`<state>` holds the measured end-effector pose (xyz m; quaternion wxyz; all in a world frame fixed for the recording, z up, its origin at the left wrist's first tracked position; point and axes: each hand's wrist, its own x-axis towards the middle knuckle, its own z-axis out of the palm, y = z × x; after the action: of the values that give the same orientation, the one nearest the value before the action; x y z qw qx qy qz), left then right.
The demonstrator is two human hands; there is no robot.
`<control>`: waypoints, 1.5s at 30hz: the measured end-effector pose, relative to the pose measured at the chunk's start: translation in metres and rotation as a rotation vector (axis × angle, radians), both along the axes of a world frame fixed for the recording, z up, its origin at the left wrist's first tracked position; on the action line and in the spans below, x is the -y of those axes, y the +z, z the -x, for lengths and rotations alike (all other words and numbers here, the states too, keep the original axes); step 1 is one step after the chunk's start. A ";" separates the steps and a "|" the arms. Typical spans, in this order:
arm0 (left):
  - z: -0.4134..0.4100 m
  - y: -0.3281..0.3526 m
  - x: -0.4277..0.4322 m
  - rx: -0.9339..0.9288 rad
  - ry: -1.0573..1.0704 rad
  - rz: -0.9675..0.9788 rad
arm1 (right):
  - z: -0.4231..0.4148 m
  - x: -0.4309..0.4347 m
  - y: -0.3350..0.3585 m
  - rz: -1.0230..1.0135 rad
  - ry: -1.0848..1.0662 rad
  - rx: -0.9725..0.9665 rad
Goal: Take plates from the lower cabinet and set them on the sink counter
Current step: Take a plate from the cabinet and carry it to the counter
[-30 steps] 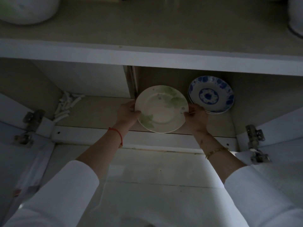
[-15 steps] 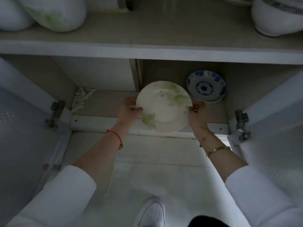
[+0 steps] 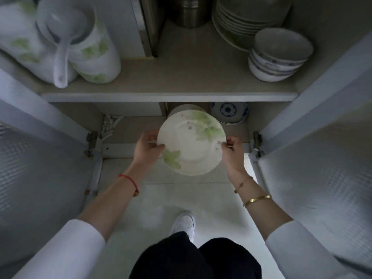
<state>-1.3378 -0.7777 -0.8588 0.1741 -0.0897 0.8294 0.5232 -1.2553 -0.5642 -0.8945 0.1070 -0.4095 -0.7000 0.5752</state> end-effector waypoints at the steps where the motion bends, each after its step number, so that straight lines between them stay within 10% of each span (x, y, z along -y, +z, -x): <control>1: -0.007 0.010 0.002 0.012 0.000 0.003 | -0.006 0.002 0.010 0.013 -0.003 0.017; 27: -0.212 0.418 0.057 -0.023 -0.016 -0.130 | -0.214 0.053 0.426 0.159 -0.059 -0.047; 45: -0.299 0.623 0.029 -0.075 -0.464 -0.249 | -0.392 0.078 0.631 0.175 -0.435 -0.235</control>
<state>-1.0391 -0.8069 -0.2361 0.2681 0.1446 0.7629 0.5703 -0.8632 -0.6422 -0.2632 0.2728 -0.4885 -0.5261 0.6405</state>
